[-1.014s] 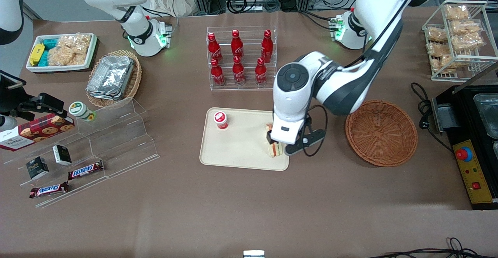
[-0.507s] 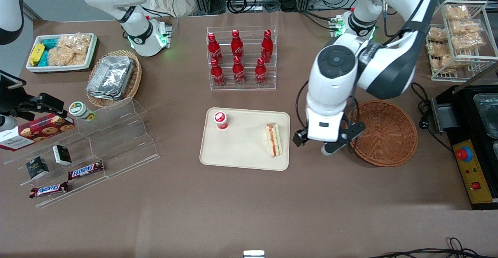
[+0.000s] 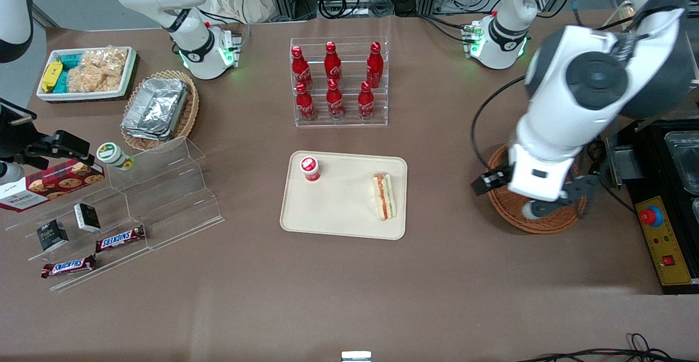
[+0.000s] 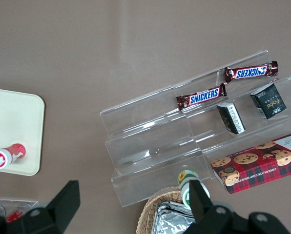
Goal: Place sandwich from basket to tray
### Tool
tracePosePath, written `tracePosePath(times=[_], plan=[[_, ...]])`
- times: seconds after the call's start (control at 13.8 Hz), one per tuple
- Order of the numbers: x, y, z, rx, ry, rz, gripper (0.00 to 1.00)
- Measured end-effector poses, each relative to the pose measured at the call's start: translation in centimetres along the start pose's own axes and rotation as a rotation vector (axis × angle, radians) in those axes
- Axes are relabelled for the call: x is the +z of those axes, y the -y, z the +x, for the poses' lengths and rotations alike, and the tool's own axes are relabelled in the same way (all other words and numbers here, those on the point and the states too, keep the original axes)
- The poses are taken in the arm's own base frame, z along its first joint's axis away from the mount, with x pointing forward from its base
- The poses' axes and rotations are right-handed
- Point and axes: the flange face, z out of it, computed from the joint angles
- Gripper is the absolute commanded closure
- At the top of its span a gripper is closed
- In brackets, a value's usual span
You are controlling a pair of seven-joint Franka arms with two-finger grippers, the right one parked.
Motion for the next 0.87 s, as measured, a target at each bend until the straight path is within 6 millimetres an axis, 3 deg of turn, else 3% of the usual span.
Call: tracePosePath(times=[0.36, 0.51, 0.87], plan=[[-2.2, 10.2, 2.8, 0.179, 0.017, -0.007, 0.0], [-3.2, 13.8, 2.9, 0.234, 0.02, -0.009, 0.0], [-5.5, 20.3, 1.2, 0.274, 0.012, -0.034, 0.0]])
